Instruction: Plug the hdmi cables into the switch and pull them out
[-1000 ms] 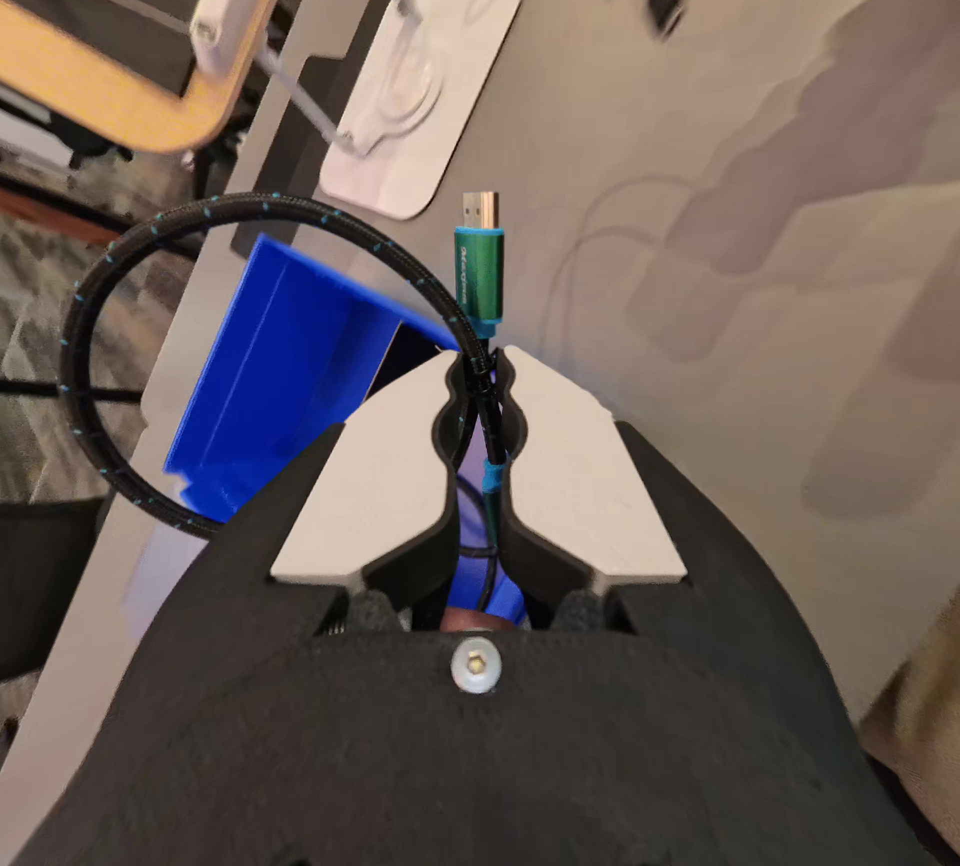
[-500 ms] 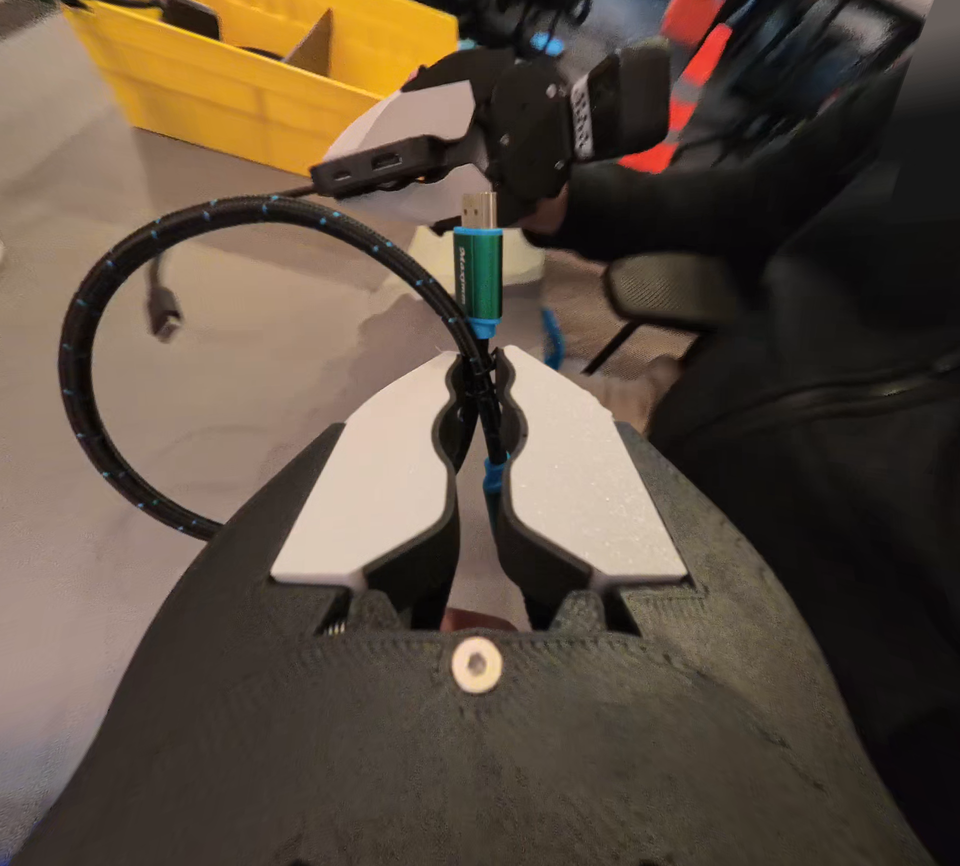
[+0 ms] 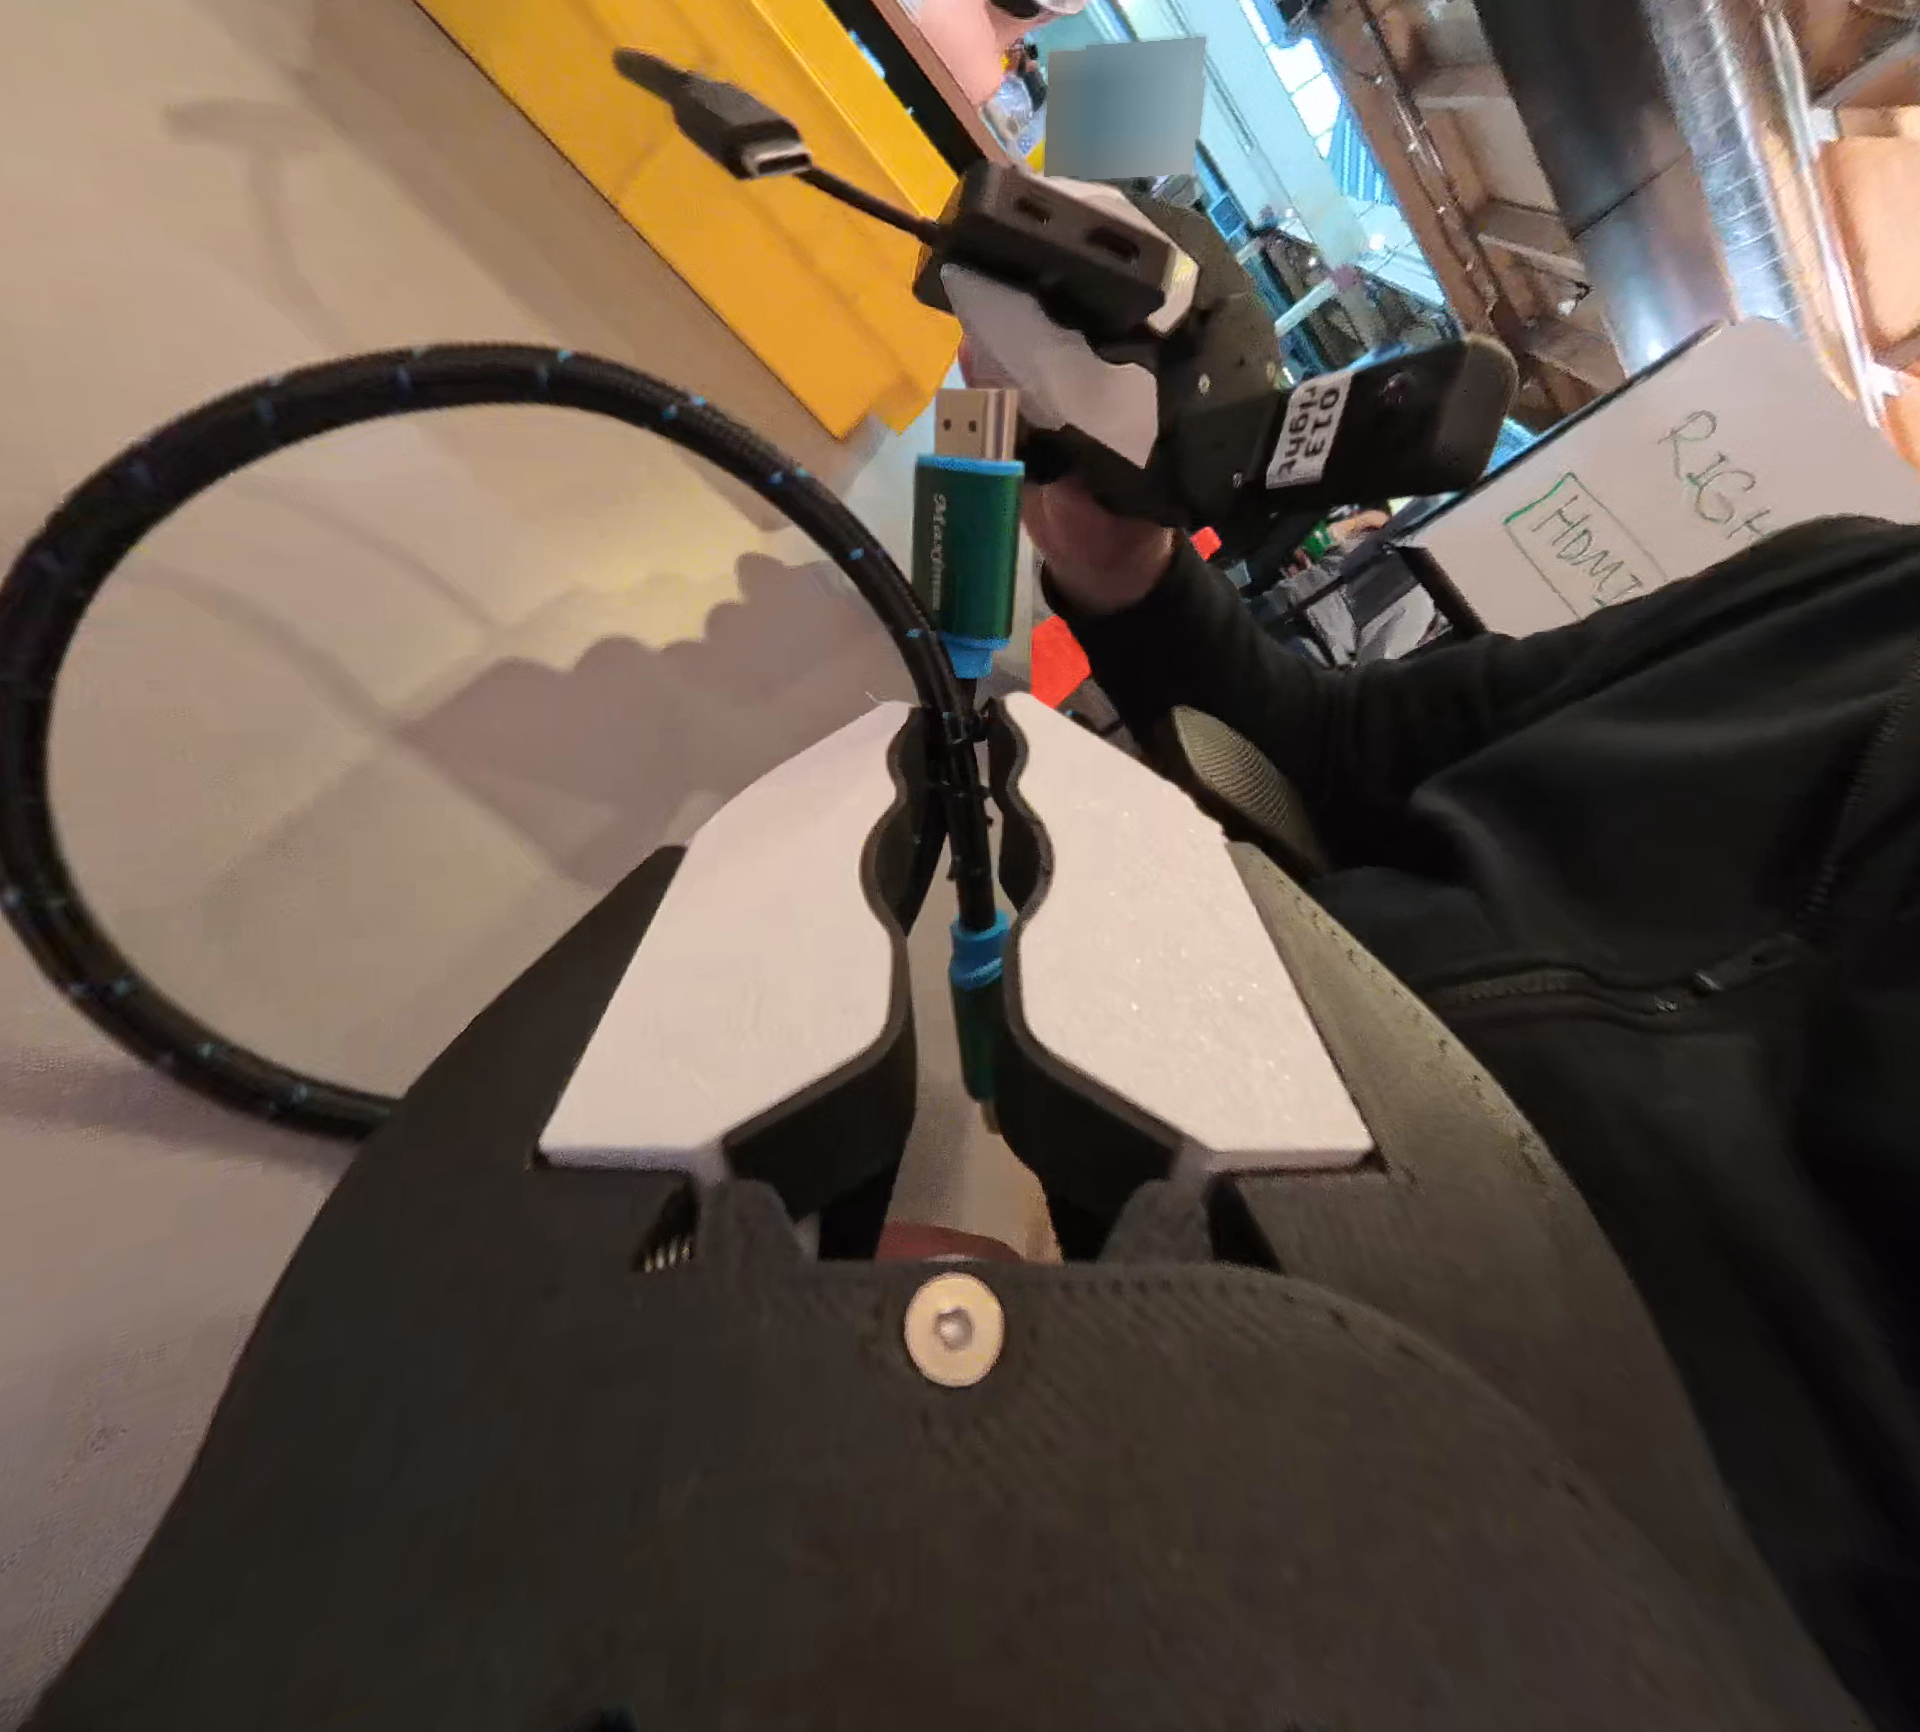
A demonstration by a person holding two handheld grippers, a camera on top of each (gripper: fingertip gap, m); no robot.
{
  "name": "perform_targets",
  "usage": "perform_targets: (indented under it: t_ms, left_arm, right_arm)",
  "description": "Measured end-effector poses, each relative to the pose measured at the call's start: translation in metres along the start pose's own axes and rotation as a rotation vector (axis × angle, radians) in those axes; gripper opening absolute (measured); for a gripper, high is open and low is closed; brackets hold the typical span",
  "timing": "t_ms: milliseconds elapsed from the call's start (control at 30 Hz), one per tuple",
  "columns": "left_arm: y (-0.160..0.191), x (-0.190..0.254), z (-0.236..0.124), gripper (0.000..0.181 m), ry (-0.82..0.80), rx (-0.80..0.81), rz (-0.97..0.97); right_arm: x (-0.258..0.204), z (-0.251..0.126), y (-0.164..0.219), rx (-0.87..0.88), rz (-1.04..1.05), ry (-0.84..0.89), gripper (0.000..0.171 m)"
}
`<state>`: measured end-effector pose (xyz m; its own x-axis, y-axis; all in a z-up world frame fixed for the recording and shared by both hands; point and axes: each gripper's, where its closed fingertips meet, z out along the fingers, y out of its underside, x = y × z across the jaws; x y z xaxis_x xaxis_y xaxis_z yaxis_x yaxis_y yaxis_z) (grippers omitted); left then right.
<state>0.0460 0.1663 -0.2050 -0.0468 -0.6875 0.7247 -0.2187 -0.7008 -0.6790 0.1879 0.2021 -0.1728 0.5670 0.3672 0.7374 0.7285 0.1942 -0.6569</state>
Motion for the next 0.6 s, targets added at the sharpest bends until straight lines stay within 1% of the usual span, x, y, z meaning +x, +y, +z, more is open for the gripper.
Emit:
perform_targets:
  t_ms: [67,167,233,300,367,433,533,600]
  left_arm:
    - [0.004,-0.003,-0.005,0.01,-0.017,-0.016,0.01]
    - [0.002,0.005,-0.005,0.01,0.023,-0.003,-0.016]
    - [0.0,0.021,0.005,0.01,0.085,-0.009,-0.001]
    - [0.0,0.042,0.022,0.01,0.18,-0.022,0.02]
    - [0.003,0.054,0.036,0.011,0.245,-0.046,0.035]
    - [0.004,0.049,0.045,0.011,0.249,-0.053,0.019]
    - [0.004,0.033,0.044,0.011,0.245,-0.035,-0.066]
    - [0.004,0.022,0.041,0.012,0.186,-0.033,-0.076]
  right_arm:
    - [-0.001,0.001,-0.001,0.002,0.001,-0.001,0.014]
    - [-0.002,0.003,-0.002,0.005,0.001,-0.003,0.014]
    - [-0.001,0.004,-0.002,0.004,0.005,-0.002,0.013]
    - [0.0,0.004,-0.001,-0.002,0.009,0.004,0.013]
    - [0.003,0.003,0.0,-0.009,0.011,0.013,0.014]
    - [0.007,0.001,0.001,-0.018,0.017,0.023,0.014]
    - [0.011,-0.002,0.004,-0.026,0.02,0.031,0.014]
    - [0.012,-0.003,0.005,-0.027,0.02,0.032,0.014]
